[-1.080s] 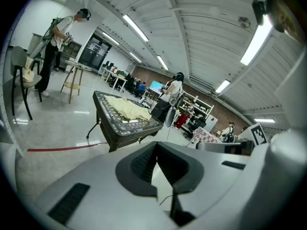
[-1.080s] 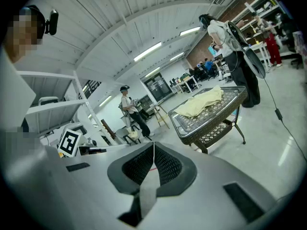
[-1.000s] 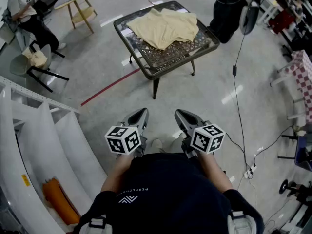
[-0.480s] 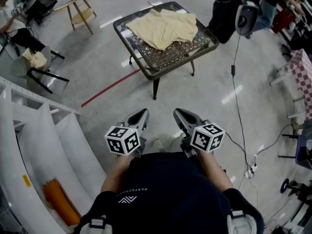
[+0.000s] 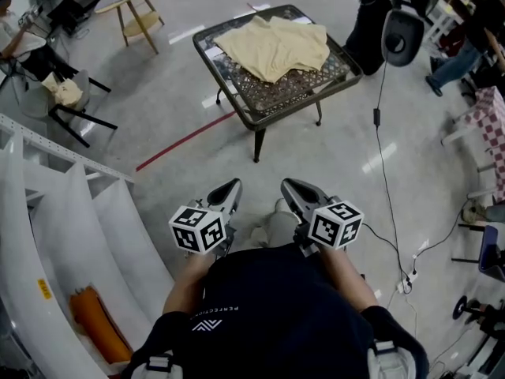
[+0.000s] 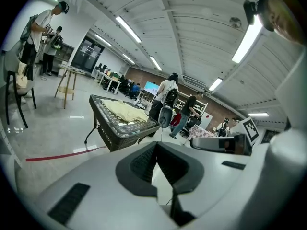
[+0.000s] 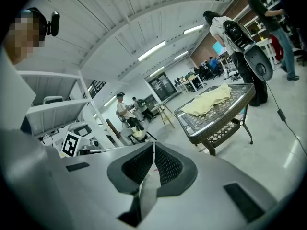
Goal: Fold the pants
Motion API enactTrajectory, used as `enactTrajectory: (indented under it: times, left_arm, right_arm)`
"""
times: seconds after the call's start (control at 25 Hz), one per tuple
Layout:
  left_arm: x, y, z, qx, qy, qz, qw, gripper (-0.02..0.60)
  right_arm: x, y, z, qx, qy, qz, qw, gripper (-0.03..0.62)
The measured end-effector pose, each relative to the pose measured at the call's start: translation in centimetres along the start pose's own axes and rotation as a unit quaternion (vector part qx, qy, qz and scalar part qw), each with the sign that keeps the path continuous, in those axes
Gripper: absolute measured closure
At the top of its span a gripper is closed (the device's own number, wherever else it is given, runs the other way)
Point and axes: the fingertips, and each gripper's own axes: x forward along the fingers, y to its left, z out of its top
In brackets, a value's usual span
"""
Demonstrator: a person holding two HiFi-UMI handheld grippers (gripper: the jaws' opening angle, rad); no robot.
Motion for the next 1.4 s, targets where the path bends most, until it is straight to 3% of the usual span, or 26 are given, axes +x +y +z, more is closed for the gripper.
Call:
enactTrajectory:
  times: [0.44, 0.92, 1.4]
  left_arm:
    - [2.6, 4.1, 5.0, 0.012, -0.026, 0.023, 0.9993, 0.58]
    - [6.8, 11.1, 11.3, 0.018, -0.029, 0.037, 0.9987, 0.58]
    - [9.9, 14.8, 12.6, 0.017, 0.001, 0.031, 0.9994, 0.58]
  right_arm:
    - [3.9, -2.5, 5.2, -0.026, -0.026, -0.012, 0.999, 0.556]
    - [13.2, -5.8, 11.0, -0.03, -0.026, -0.013, 0.999, 0.556]
    - [18.3, -7.5, 12.1, -0.009, -0.006, -0.008, 1.0, 0.556]
